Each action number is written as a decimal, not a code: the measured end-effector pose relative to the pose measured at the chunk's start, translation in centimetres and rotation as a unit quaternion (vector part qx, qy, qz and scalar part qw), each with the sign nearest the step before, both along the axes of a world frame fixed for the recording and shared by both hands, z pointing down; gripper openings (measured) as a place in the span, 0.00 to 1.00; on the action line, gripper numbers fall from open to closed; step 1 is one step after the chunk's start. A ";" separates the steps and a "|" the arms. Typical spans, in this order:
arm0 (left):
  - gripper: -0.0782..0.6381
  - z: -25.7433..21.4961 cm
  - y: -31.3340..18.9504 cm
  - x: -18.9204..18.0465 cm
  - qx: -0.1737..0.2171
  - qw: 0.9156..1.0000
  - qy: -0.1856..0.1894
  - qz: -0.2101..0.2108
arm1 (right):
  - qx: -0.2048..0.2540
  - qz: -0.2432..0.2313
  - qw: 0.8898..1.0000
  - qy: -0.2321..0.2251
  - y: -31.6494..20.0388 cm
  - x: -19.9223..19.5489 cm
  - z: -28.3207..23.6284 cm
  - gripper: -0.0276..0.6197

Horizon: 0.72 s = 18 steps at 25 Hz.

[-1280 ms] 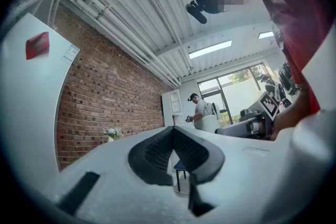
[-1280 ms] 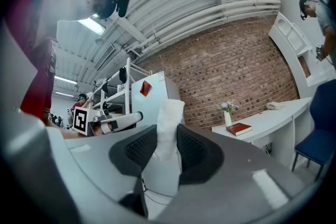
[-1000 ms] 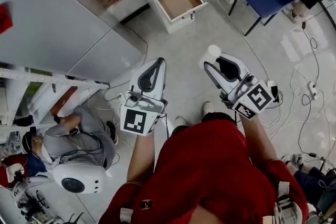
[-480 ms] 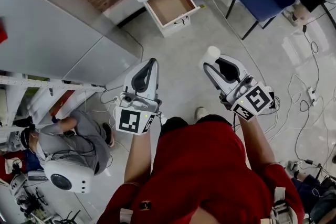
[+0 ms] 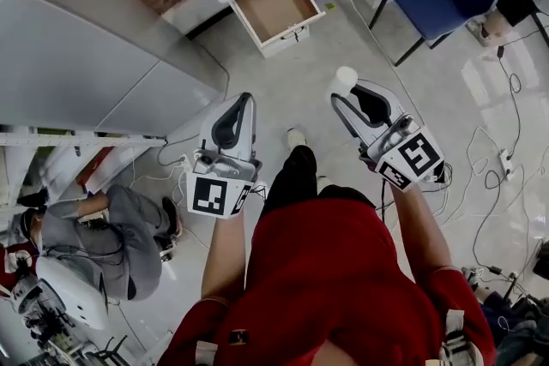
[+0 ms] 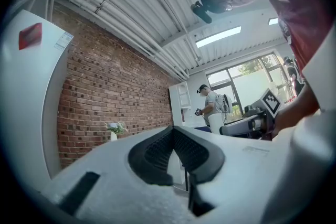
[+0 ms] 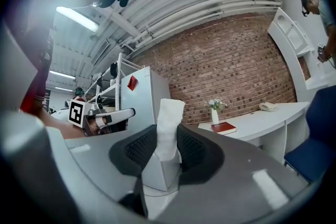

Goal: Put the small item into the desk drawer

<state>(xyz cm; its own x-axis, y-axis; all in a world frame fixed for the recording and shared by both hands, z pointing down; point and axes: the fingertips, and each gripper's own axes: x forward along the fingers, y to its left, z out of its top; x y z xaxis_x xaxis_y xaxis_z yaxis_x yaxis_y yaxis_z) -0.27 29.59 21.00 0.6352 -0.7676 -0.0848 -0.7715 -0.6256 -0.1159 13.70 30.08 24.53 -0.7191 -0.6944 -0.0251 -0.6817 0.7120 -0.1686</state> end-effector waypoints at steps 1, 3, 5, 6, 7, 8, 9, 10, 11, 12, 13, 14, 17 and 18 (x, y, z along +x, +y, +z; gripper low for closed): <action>0.12 0.4 -0.9 -0.2 -0.001 1.000 0.002 -0.002 | -0.003 0.002 1.000 0.005 -1.0 -0.1 0.4 0.25; 0.12 1.1 -3.1 -0.8 -0.002 1.000 0.007 -0.006 | -0.008 0.005 1.000 0.016 -3.2 -0.3 1.1 0.25; 0.12 1.9 -5.5 -1.4 -0.003 1.000 0.013 -0.010 | -0.012 0.006 1.000 0.028 -5.5 -0.7 1.7 0.25; 0.12 2.3 -6.7 -1.6 -0.004 1.000 0.016 -0.012 | -0.014 0.006 0.999 0.034 -6.7 -0.9 2.0 0.25; 0.12 2.7 -8.0 -1.9 -0.005 1.000 0.016 -0.013 | -0.017 0.006 0.999 0.040 -7.9 -1.2 2.3 0.25; 0.12 3.2 -9.2 -2.1 -0.006 1.000 0.016 -0.014 | -0.021 0.006 0.999 0.046 -9.1 -1.4 2.6 0.25; 0.12 3.5 -10.5 -2.3 -0.008 1.000 0.015 -0.013 | -0.025 0.006 0.998 0.050 -10.5 -1.7 3.0 0.25; 0.12 3.9 -11.7 -2.5 -0.010 1.000 0.015 -0.013 | -0.030 0.007 0.998 0.054 -11.9 -1.9 3.3 0.25; 0.12 4.2 -13.0 -2.8 -0.012 1.000 0.014 -0.014 | -0.035 0.009 0.998 0.057 -13.4 -2.2 3.7 0.25; 0.12 4.4 -14.2 -3.2 -0.014 1.000 0.015 -0.014 | -0.040 0.011 0.997 0.061 -14.9 -2.5 4.1 0.25; 0.12 4.6 -15.4 -3.7 -0.015 1.000 0.017 -0.015 | -0.045 0.013 0.997 0.065 -16.4 -2.8 4.6 0.25; 0.12 4.9 -16.6 -4.1 -0.017 1.000 0.019 -0.015 | -0.051 0.015 0.996 0.070 -17.8 -3.2 5.2 0.25; 0.12 5.6 -20.0 -5.4 -0.021 0.999 0.025 -0.015 | -0.065 0.017 0.994 0.085 -21.9 -4.7 7.0 0.25; 0.12 5.9 -20.9 -5.8 -0.022 0.999 0.026 -0.015 | -0.070 0.015 0.993 0.090 -23.1 -5.2 7.6 0.25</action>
<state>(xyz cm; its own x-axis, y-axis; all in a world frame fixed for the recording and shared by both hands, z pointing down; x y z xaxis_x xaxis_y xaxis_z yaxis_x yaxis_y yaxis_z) -6.02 8.65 26.93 0.6079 -0.7897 -0.0823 -0.7939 -0.6061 -0.0486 8.51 7.03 32.13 -0.6815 -0.7038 0.2008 -0.7309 0.6685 -0.1375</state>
